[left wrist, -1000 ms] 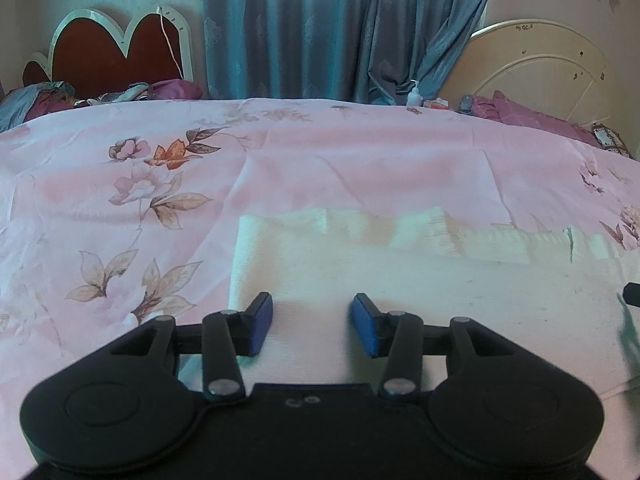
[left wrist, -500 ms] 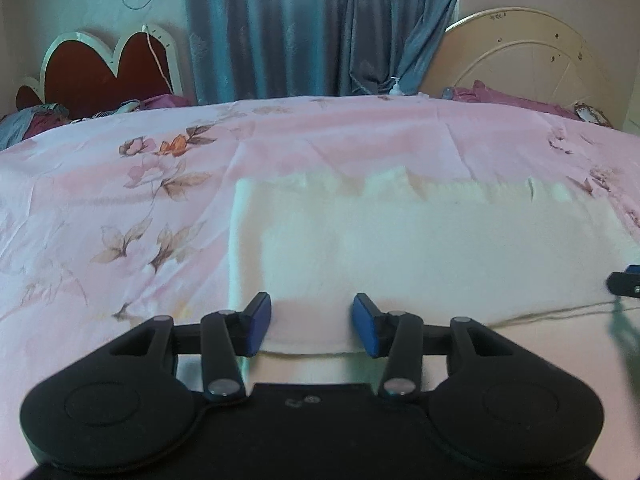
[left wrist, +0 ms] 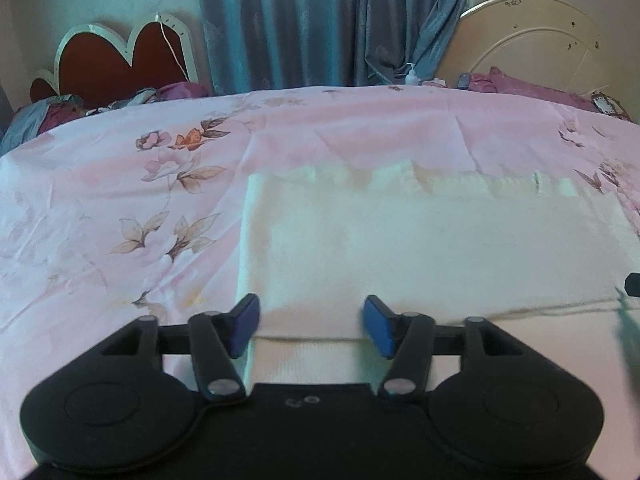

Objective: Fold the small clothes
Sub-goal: 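Move both open tools to the ribbed end of the folded sweater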

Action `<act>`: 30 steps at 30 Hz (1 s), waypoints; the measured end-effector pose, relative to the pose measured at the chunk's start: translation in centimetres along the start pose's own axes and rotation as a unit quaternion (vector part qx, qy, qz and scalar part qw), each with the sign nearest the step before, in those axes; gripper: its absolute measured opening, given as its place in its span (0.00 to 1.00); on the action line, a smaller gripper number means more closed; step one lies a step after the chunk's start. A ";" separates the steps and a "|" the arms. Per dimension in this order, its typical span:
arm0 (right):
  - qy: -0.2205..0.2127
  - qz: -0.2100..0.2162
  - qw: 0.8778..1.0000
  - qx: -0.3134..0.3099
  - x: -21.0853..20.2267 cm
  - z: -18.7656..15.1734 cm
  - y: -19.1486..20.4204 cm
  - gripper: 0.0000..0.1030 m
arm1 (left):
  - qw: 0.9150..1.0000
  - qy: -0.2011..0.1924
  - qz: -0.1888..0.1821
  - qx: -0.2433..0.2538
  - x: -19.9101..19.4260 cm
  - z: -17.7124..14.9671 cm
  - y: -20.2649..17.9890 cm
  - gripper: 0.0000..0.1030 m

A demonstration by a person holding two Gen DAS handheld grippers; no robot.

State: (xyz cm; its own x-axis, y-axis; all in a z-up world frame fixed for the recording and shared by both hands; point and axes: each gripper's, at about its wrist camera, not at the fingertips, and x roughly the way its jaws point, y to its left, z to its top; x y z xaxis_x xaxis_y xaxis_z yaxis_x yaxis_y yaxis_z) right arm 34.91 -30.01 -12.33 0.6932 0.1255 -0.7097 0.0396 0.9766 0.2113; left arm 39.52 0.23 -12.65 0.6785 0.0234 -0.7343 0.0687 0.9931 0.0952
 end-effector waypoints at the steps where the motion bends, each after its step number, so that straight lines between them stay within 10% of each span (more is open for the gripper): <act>1: -0.002 0.006 1.000 -0.001 -0.5 -0.1 0.2 0.36 | 1.000 -0.002 0.001 0.003 -0.6 -0.3 -0.2 0.60; 19: -0.006 0.017 1.000 -0.007 -9.6 -7.2 2.6 0.37 | 0.999 -0.003 -0.042 0.006 -10.0 -6.5 0.8 0.61; 23: -0.016 0.000 1.000 -0.004 -12.3 -9.5 3.7 0.62 | 0.998 -0.001 -0.054 0.013 -11.6 -8.7 1.7 0.62; 30: -0.015 -0.014 1.000 -0.003 -15.7 -13.5 6.1 0.62 | 0.997 0.009 -0.079 0.005 -14.5 -13.0 4.0 0.61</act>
State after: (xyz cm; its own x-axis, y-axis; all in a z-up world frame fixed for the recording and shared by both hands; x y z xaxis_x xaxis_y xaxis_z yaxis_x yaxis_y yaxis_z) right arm 14.56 -23.67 -9.01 0.7125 0.0923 -0.6956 0.0559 0.9807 0.1873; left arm 20.44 5.32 -10.36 0.6461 -0.1303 -0.7521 0.1799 0.9836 -0.0159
